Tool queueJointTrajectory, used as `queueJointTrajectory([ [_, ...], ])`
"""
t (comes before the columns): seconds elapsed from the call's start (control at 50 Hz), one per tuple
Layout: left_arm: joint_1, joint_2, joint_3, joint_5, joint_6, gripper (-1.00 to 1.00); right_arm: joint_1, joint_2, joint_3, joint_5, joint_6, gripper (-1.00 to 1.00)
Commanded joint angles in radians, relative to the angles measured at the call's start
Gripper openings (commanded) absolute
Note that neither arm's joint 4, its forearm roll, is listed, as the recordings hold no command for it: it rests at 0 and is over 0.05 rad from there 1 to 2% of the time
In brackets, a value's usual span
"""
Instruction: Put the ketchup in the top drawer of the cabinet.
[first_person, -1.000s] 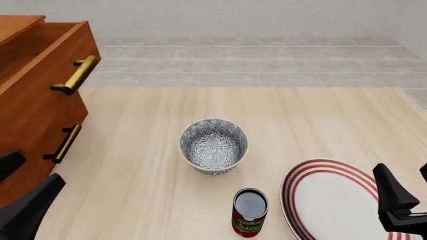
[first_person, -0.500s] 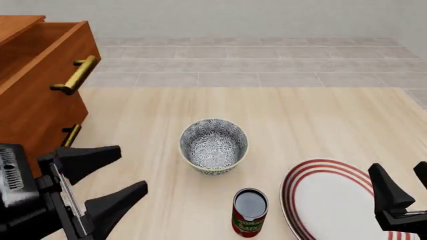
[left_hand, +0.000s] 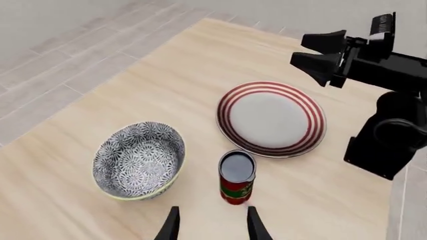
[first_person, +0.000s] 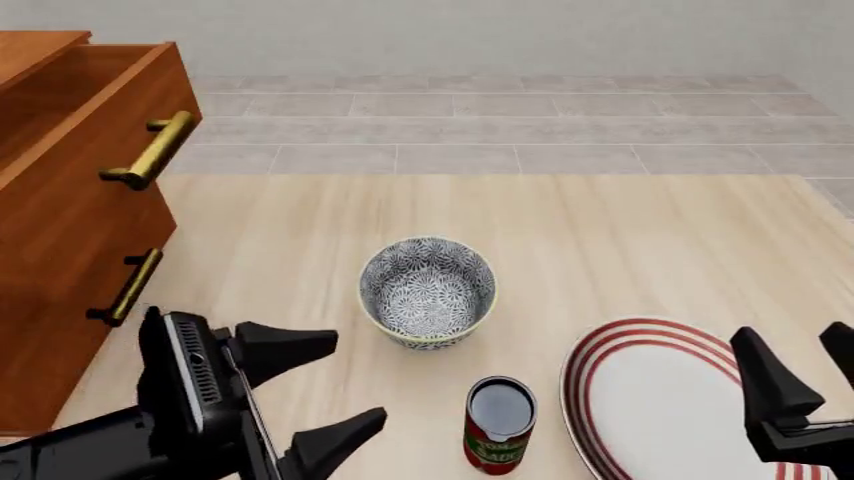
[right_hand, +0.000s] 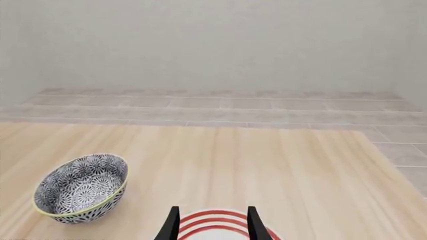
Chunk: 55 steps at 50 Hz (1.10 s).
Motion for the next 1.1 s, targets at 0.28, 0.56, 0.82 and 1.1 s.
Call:
queueJointTrajectory([
  [0.28, -0.039, 0.273, -0.01, -0.194, 0.04, 1.0, 0.021, 0.029, 0.0, -0.016, -0.001, 1.0],
  [0.56, -0.093, 0.384, -0.04, -0.24, 0.052, 1.0, 0.023, 0.041, 0.0, -0.023, 0.002, 1.0],
  [0.82, -0.123, 0.474, -0.082, -0.259, 0.038, 1.0, 0.023, 0.051, 0.001, -0.028, 0.022, 1.0],
  [1.1, -0.125, 0.552, -0.099, -0.304, 0.041, 1.0, 0.032, 0.067, 0.001, -0.037, 0.018, 1.0],
])
